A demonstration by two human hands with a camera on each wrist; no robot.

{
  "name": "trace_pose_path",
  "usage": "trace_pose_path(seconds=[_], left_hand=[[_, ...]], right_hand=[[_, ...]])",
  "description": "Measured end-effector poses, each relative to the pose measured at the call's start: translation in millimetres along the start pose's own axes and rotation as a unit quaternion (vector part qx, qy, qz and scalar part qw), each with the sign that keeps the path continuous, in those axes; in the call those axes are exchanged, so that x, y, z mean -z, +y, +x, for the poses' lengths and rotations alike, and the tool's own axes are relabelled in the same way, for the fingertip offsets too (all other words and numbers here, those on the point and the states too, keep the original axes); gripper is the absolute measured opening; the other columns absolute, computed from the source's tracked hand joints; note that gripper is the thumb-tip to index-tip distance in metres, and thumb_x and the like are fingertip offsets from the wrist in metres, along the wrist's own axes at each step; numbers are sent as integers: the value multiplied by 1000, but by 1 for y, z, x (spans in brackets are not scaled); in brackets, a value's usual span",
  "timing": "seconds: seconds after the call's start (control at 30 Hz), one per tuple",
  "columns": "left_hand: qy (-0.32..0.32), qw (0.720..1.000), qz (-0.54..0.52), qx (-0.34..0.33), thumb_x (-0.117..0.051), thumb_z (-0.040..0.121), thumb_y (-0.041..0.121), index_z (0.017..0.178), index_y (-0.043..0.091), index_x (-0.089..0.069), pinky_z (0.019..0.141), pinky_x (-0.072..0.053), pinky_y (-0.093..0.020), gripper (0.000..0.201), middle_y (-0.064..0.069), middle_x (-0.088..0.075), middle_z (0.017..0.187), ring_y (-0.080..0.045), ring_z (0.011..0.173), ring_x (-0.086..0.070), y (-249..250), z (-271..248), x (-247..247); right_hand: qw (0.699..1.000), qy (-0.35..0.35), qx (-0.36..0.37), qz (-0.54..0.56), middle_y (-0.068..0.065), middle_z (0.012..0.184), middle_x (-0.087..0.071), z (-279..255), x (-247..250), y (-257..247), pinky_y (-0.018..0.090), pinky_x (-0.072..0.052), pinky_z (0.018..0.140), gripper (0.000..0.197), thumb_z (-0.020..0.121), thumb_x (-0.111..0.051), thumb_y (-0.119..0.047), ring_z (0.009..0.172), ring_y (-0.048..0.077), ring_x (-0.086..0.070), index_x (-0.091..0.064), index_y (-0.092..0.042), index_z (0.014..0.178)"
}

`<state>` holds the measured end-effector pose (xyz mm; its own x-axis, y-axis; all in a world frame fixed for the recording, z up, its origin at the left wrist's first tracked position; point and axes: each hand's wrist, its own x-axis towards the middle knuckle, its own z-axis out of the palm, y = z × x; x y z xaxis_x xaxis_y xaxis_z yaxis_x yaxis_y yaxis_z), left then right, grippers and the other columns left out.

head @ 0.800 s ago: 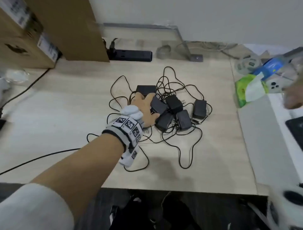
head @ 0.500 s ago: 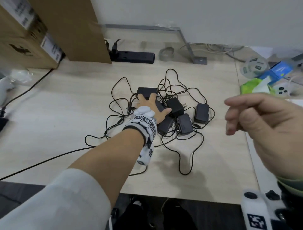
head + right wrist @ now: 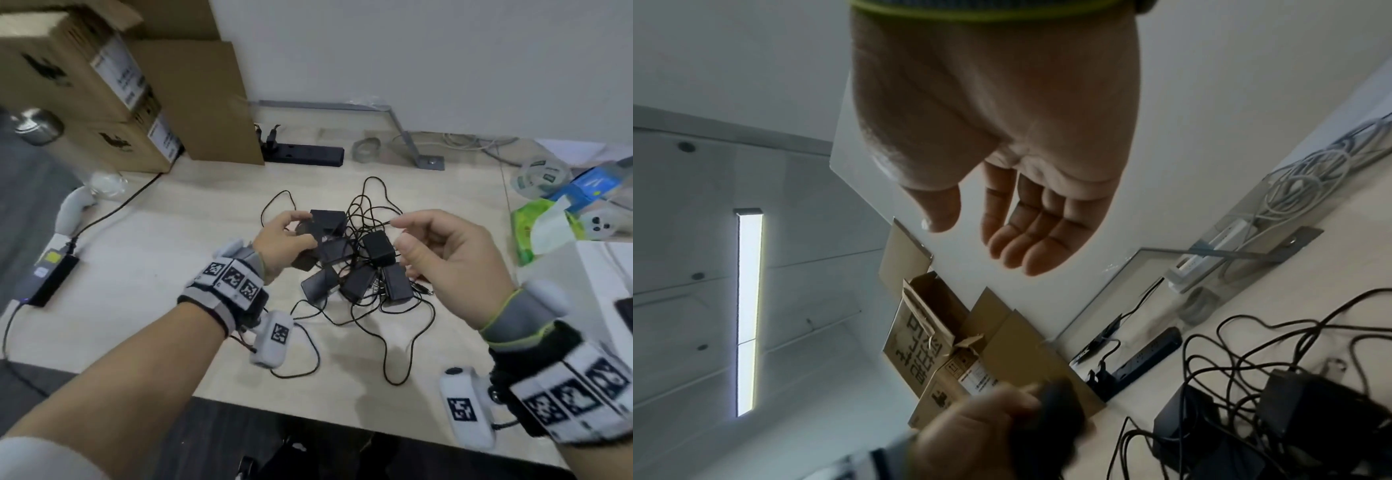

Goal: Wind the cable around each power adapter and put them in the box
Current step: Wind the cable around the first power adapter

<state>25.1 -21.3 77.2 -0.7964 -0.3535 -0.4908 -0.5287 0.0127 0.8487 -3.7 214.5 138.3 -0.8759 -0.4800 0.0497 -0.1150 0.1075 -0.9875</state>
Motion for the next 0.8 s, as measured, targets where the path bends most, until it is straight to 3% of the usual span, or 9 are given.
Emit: trace_pose_path(seconds=[0.07, 0.17, 0.23, 0.3, 0.37, 0.43, 0.53, 0.67, 0.8], left_hand=[[-67, 995, -68, -8, -55, 91, 1, 127, 23, -53, 67, -58, -39, 42, -9, -63, 97, -23, 77, -60, 17, -20, 22], [-155, 978, -137, -20, -53, 94, 5, 133, 25, -50, 76, -57, -53, 44, -11, -58, 106, -28, 85, -53, 36, -44, 46], [-201, 967, -157, -25, -56, 88, 10, 134, 21, -49, 69, -59, -47, 48, -10, -60, 107, -27, 85, -55, 45, -55, 52], [-238, 955, -174, -38, -59, 80, 18, 134, 12, -49, 62, -59, -37, 55, -14, -61, 108, -26, 87, -58, 51, -63, 55], [-243, 949, -197, -49, -59, 78, 24, 130, 3, -51, 58, -58, -30, 57, -19, -61, 106, -22, 85, -61, 54, -68, 58], [-214, 945, -246, -37, -55, 80, 28, 122, -1, -54, 54, -55, -26, 51, -19, -63, 100, -19, 78, -65, 55, -71, 57], [-186, 907, -375, -50, -50, 87, 36, 121, 2, -56, 53, -51, -21, 49, -15, -67, 103, -17, 79, -60, 59, -73, 64], [-138, 835, -528, -73, -40, 97, 41, 124, 0, -56, 63, -55, -22, 52, -15, -66, 105, -23, 90, -64, 65, -70, 78], [-128, 835, -529, -80, -43, 96, 47, 130, -4, -51, 76, -58, -27, 62, -21, -64, 112, -34, 108, -63, 65, -69, 72]], right_hand=[[1000, -2, 5, -8, -5, 85, -63, 9, -11, -2, 39, -52, 68, 24, 77, -70, -28, 73, 17, -56, -65, -32, 100], [999, -4, 9, -52, -3, 120, -57, 24, -28, -9, 18, -50, 74, 46, 81, -73, -22, 101, 12, -57, -52, -37, 119], [995, -24, 26, -95, -9, 137, -46, 35, -37, -12, 21, -47, 90, 58, 81, -72, -35, 122, 5, -47, -41, -46, 128], [990, -64, 38, -116, -12, 143, -42, 45, -46, -15, 23, -39, 101, 60, 78, -64, -50, 129, 0, -40, -34, -50, 131], [988, -109, 41, -104, -6, 128, -58, 52, -56, -14, 25, -42, 98, 48, 84, -60, -49, 116, 2, -55, -43, -37, 128], [992, -113, 22, -48, 3, 89, -69, 55, -65, -13, 26, -53, 78, 22, 94, -54, -33, 81, 13, -69, -55, -16, 110], [997, -57, -42, 15, -2, 50, -42, 51, -70, -11, 27, -47, 53, 25, 101, -43, -19, 47, 20, -51, -54, -10, 81], [989, -62, -107, 77, -7, 47, -32, 50, -71, -8, 30, -48, 50, 30, 103, -37, -22, 39, 13, -33, -53, -12, 80], [983, -96, -116, -102, 0, 51, -42, 51, -83, -6, 29, -40, 49, 28, 98, -45, -24, 37, 10, -38, -65, -15, 81]])
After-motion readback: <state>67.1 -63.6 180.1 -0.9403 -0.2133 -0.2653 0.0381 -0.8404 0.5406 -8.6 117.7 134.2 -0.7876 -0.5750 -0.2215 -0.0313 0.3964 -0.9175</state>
